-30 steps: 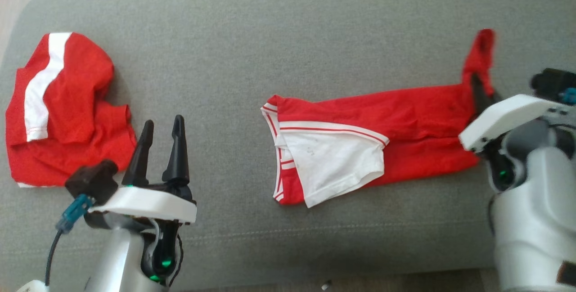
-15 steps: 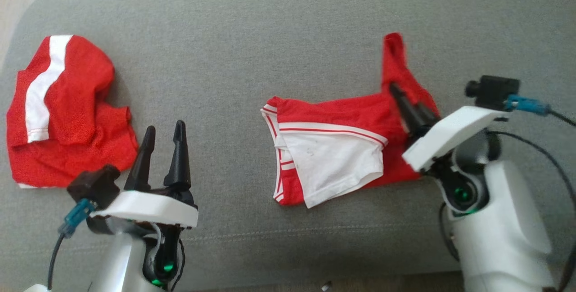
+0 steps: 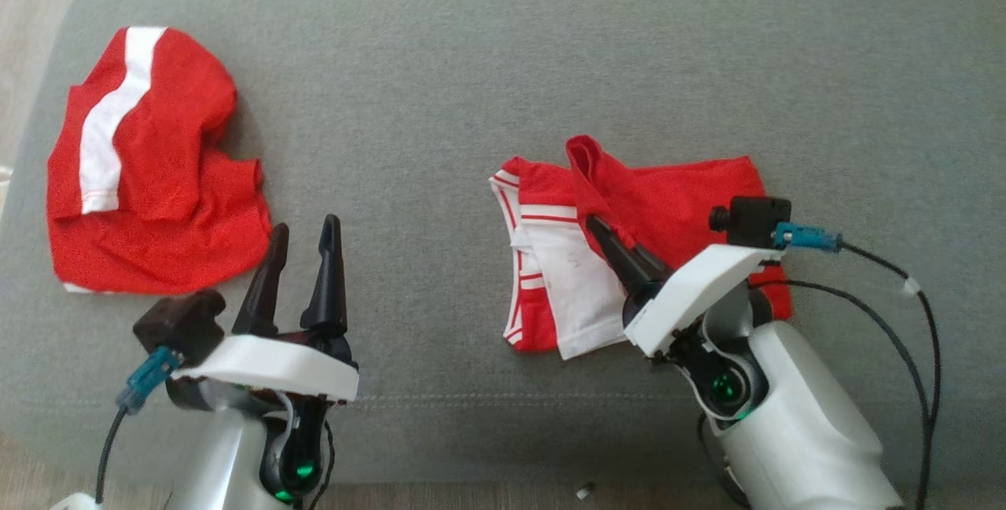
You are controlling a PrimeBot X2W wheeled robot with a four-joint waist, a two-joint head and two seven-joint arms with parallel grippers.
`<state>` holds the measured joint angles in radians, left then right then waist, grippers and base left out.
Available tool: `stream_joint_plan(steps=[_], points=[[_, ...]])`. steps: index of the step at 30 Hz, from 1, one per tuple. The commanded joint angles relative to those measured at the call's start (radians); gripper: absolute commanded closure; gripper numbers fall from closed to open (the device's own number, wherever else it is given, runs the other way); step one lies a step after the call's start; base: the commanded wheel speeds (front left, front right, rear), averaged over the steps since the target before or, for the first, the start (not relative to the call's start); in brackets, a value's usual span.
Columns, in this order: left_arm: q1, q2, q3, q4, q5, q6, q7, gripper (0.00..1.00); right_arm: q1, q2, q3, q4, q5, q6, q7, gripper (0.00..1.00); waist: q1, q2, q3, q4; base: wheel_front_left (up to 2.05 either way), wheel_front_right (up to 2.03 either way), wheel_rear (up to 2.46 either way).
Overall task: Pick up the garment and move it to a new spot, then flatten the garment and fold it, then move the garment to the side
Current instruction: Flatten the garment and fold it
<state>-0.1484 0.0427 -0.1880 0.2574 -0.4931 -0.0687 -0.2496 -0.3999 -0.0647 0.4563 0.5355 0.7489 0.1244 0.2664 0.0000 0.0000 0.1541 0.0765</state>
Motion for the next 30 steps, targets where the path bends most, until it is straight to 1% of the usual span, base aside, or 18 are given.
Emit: stream_joint_plan(steps=[1, 2, 3, 4, 5, 6, 9, 10, 14, 18, 21, 23, 27, 30], points=[[-0.038, 0.008, 0.025, -0.027, -0.007, 0.007, -0.012, 0.00, -0.045, 0.014, 0.029, -0.011, 0.014, 0.006, -0.031, 1.00, 0.0000, 0.0000, 0.007, 0.011, 0.00, 0.00, 0.00], [-0.040, 0.008, 0.024, -0.026, -0.007, 0.007, -0.012, 0.00, -0.055, 0.014, 0.037, 0.011, 0.013, 0.006, -0.050, 1.00, 0.0000, 0.0000, 0.009, 0.016, 0.00, 0.00, 0.00], [-0.041, 0.008, 0.023, -0.024, -0.007, 0.008, -0.012, 0.00, -0.064, 0.014, 0.045, 0.034, 0.009, 0.006, -0.070, 0.95, 0.0000, 0.0000, 0.011, 0.020, 0.00, 0.00, 0.00], [-0.041, 0.008, 0.023, -0.023, -0.007, 0.008, -0.012, 0.00, -0.070, 0.014, 0.056, 0.055, 0.008, 0.006, -0.085, 0.39, 0.0000, 0.0000, 0.011, 0.023, 0.00, 0.00, 0.00], [-0.041, 0.008, 0.023, -0.023, -0.007, 0.008, -0.012, 0.00, -0.070, 0.014, 0.056, 0.055, 0.008, 0.006, -0.085, 0.39, 0.0000, 0.0000, 0.011, 0.023, 0.00, 0.00, 0.00], [-0.041, 0.008, 0.025, -0.023, -0.007, 0.009, -0.012, 0.00, -0.073, 0.014, 0.068, 0.069, 0.018, 0.006, -0.097, 0.00, 0.0000, 0.0000, 0.012, 0.026, 0.00, 0.00, 0.00], [-0.040, 0.008, 0.031, -0.022, -0.006, 0.010, -0.012, 0.00, -0.079, 0.014, 0.115, 0.078, 0.080, 0.006, -0.129, 0.00, 0.0000, 0.0000, 0.013, 0.029, 0.00, 0.00, 0.00], [-0.038, 0.008, 0.033, -0.022, -0.004, 0.010, -0.012, 0.00, -0.086, 0.014, 0.141, 0.077, 0.123, 0.006, -0.151, 0.00, 0.0000, 0.0000, 0.012, 0.026, 0.00, 0.00, 0.00], [-0.035, 0.008, 0.031, -0.019, -0.002, 0.010, -0.012, 0.00, -0.109, 0.014, 0.146, 0.115, 0.136, 0.006, -0.184, 0.00, 0.0000, 0.0000, 0.005, 0.014, 0.00, 0.00, 0.00], [-0.031, 0.008, 0.035, -0.021, 0.003, 0.011, -0.012, 0.00, -0.154, 0.014, 0.114, 0.161, 0.117, 0.006, -0.231, 0.00, 0.0000, 0.0000, -0.006, -0.010, 0.00, 0.00, 0.00], [-0.028, 0.008, 0.037, -0.029, 0.007, 0.009, -0.012, 0.00, -0.210, 0.014, 0.047, 0.212, 0.004, 0.006, -0.291, 0.00, 0.0000, 0.0000, -0.013, -0.034, 0.00, 0.00, 0.00], [-0.028, 0.008, 0.037, -0.036, 0.009, 0.009, -0.012, 0.00, -0.231, 0.006, 0.016, 0.219, -0.071, 0.006, -0.320, 0.00, 0.0000, 0.0000, -0.014, -0.044, 0.00, 0.00, 0.00], [-0.033, 0.008, 0.040, -0.057, 0.007, 0.010, -0.012, 0.00, -0.241, -0.057, -0.027, 0.190, -0.233, 0.006, -0.381, 0.00, 0.0000, 0.0000, -0.009, -0.059, 0.00, 0.00, 0.00], [-0.039, 0.008, 0.038, -0.073, 0.005, 0.011, -0.012, 0.00, -0.217, -0.099, -0.045, 0.117, -0.323, 0.006, -0.425, 0.00, 0.0000, 0.0000, -0.004, -0.065, 0.00, 0.00, 0.00]])
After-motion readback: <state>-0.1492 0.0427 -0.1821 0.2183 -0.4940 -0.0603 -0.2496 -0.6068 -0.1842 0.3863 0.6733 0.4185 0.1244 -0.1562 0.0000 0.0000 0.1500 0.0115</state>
